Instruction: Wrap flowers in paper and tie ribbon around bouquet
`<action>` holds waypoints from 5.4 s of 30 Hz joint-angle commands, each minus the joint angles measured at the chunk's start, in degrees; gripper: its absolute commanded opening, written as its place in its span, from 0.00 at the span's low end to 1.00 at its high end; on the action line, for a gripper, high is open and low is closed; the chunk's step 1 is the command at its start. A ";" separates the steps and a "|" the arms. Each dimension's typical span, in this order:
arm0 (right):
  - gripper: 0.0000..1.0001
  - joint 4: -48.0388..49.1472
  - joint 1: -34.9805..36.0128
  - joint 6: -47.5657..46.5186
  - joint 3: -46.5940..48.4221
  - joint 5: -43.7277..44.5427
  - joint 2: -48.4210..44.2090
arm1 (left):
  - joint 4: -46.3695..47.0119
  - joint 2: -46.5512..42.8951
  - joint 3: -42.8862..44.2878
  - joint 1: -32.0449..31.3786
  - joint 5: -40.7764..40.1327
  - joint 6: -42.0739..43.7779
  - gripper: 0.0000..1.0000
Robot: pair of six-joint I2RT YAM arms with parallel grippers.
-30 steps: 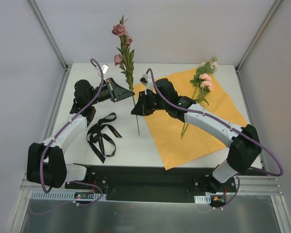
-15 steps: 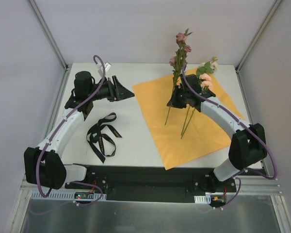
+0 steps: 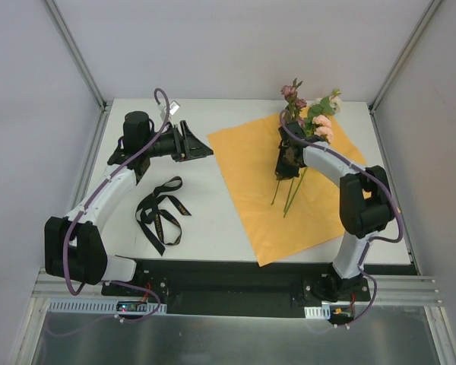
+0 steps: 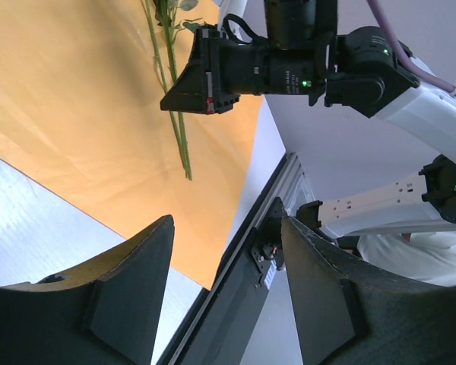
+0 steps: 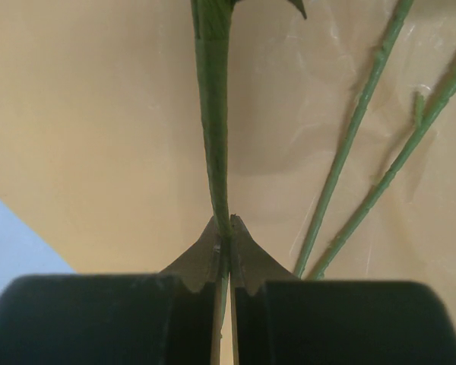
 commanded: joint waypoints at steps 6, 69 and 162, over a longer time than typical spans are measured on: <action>0.01 -2.46 -2.07 3.39 2.00 4.97 3.22 | 6.59 1.76 0.33 0.26 4.43 -4.68 0.57; 0.17 5.98 -3.39 7.44 -15.23 9.09 -6.00 | 3.87 34.19 3.84 -34.63 -28.26 3.58 0.26; 0.01 -6.33 61.32 4.62 -27.88 38.96 -19.88 | -10.45 -32.87 -31.49 -15.39 -28.70 2.44 0.65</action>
